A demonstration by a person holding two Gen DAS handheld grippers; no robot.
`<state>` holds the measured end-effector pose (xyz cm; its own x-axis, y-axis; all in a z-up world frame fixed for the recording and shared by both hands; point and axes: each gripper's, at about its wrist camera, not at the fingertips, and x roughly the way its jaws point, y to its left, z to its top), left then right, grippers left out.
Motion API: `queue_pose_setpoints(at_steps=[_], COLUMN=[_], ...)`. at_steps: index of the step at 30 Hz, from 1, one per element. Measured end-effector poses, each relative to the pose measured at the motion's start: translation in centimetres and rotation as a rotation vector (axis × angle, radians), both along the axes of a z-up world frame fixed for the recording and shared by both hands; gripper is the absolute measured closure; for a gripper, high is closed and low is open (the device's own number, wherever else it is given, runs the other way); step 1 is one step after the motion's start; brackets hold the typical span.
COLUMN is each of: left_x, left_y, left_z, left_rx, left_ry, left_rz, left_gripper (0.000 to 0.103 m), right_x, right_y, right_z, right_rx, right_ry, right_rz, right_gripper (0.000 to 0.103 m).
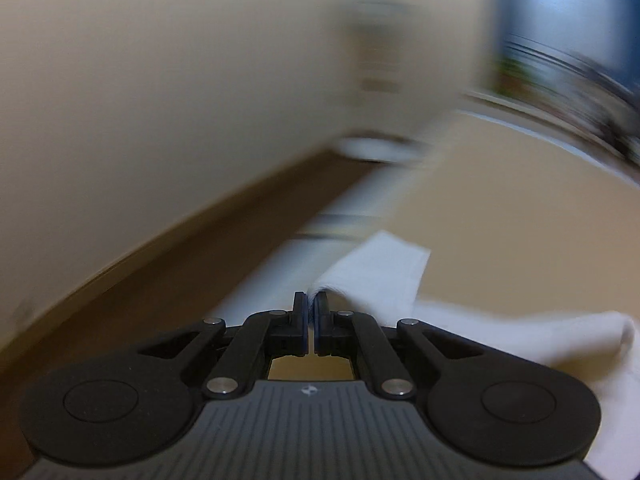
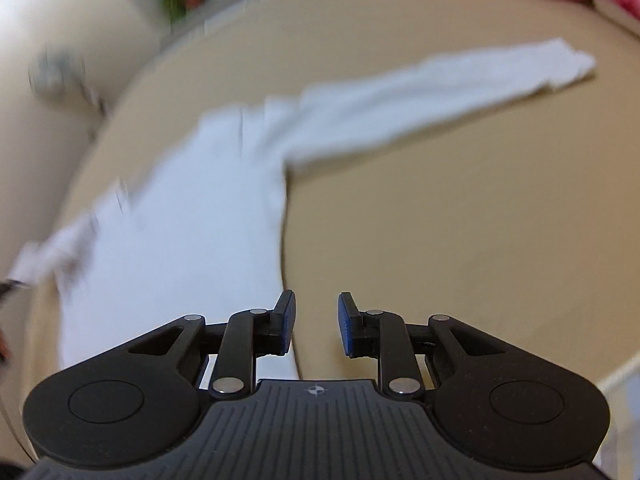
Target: Fold small clothes
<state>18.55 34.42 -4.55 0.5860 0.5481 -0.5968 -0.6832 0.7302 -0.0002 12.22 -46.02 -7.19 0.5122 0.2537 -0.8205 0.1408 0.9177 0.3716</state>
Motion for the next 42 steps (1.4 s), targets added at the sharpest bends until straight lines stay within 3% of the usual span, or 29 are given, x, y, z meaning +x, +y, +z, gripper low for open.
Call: queue_pose_setpoints(at_steps=[2,3,4,6,8,10,13,17,20,23,25,27,29,33,42], left_x=[-3.7,-5.0,-5.9,-6.3,-5.6,-4.8,-2.7,-1.1,-1.3,-2.0,-2.8,-3.5,-5.0,-8.7,-17.4], left_y=[5.3,6.7,7.8,8.1,5.9,2.6,-3.6,-14.0,-21.2,-25.6,-26.1,-25.5,-25.9,-25.5,-24.4], left_z=[-1.5,-2.3,-3.0,-2.9,-1.0,0.5,1.1,-0.1,-1.9,-5.3,-8.6,-7.9,-6.1,-3.7,-5.5], left_rx=[-0.086,-0.122,-0.162,-0.207,-0.131,-0.083,-0.154,-0.189,-0.13,-0.142,-0.177,-0.228,-0.211,-0.274,-0.339], left_ry=[-0.048,-0.06,-0.058,-0.065,-0.088,-0.112,-0.11,0.008,0.113,0.224,0.35,0.335,0.332,0.323,0.435], left_rz=[0.153,0.204,0.236,0.214,0.082,-0.079,-0.355,-0.695,-0.898,-1.049,-1.004,-0.938,-0.885,-0.854,-0.746], left_gripper=[0.099,0.091,0.082,0.082,0.081,0.071,0.07,0.07,0.07,0.071,0.072,0.074,0.073,0.073,0.072], right_x=[-0.1,-0.1,-0.1,-1.1,-1.5,-2.4,-3.1,-4.2,-5.1,-6.0,-6.8,-7.6,-8.3,-9.4,-10.3], right_y=[1.0,1.4,1.8,2.7,3.4,4.2,5.1,5.5,5.2,5.1,5.1,5.1,5.0,4.1,4.2], right_z=[-1.1,-1.6,-2.1,-2.5,-2.2,-2.3,-2.1,-2.3,-2.3,-2.5,-2.6,-2.7,-2.4,-2.4,-2.4], right_rx=[-0.05,-0.067,-0.087,-0.138,-0.185,-0.21,-0.236,-0.254,-0.238,-0.22,-0.223,-0.231,-0.23,-0.151,-0.111], right_ry=[0.041,0.059,0.077,0.068,0.054,0.053,0.058,0.054,0.055,0.053,0.051,0.052,0.041,0.052,0.089], right_rz=[0.026,0.041,0.061,0.076,0.111,0.121,0.112,0.091,0.07,0.063,0.076,0.094,0.106,0.093,0.098], right_gripper=[0.079,0.079,0.078,0.078,0.075,0.073,0.073,0.073,0.073,0.073,0.075,0.081,0.081,0.081,0.081])
